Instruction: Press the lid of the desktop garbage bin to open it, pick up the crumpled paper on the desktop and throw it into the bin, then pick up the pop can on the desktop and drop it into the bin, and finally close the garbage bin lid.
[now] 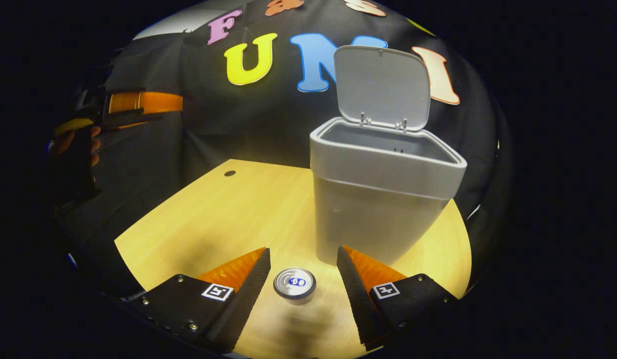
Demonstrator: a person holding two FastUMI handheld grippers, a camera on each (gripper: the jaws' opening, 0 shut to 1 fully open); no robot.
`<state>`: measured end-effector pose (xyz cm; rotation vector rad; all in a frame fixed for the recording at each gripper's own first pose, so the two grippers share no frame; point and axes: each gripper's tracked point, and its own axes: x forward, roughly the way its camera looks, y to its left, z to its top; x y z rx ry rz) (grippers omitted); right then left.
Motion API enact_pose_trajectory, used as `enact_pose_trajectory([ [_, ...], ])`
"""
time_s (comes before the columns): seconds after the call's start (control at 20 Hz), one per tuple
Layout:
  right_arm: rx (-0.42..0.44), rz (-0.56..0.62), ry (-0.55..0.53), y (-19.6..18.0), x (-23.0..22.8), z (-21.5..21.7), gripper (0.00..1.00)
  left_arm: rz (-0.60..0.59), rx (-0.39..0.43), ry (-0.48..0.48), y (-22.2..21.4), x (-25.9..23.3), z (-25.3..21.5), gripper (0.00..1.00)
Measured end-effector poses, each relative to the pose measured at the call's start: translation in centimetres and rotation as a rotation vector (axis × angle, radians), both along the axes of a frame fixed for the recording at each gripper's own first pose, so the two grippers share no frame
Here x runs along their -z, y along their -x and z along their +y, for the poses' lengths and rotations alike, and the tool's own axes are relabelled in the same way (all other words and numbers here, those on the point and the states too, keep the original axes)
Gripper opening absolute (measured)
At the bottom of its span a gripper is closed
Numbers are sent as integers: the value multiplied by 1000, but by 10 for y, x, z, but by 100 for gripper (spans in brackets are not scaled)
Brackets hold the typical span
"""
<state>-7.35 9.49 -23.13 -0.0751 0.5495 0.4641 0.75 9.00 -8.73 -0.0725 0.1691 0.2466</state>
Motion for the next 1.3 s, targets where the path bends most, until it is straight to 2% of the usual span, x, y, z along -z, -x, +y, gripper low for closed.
enact_pose_trajectory([
  [0.35, -37, 75, 55, 0, 43, 14, 86, 5, -10, -9, 3, -1, 11, 78],
  [0.55, -46, 111, 80, -2, 59, 17, 87, 11, -14, -11, 4, 0, 15, 82],
  [0.6, -47, 117, 83, -3, 63, 19, 86, 13, -14, -9, 5, 0, 16, 86],
  [0.65, -50, 125, 89, -4, 66, 19, 86, 15, -15, -6, 5, 1, 17, 82],
  [0.7, -53, 133, 95, -4, 71, 20, 86, 17, -16, -5, 6, 1, 18, 86],
  [0.75, -57, 142, 103, -4, 75, 21, 86, 19, -17, -3, 5, 3, 19, 82],
  [0.85, -59, 157, 118, -6, 82, 22, 86, 25, -20, -3, 5, 4, 23, 82],
  [0.9, -58, 164, 123, -6, 87, 22, 86, 27, -21, -2, 6, 4, 23, 78],
  [1.3, -30, 204, 114, -7, 95, 21, 84, 41, -21, 3, 12, 10, 30, 81],
])
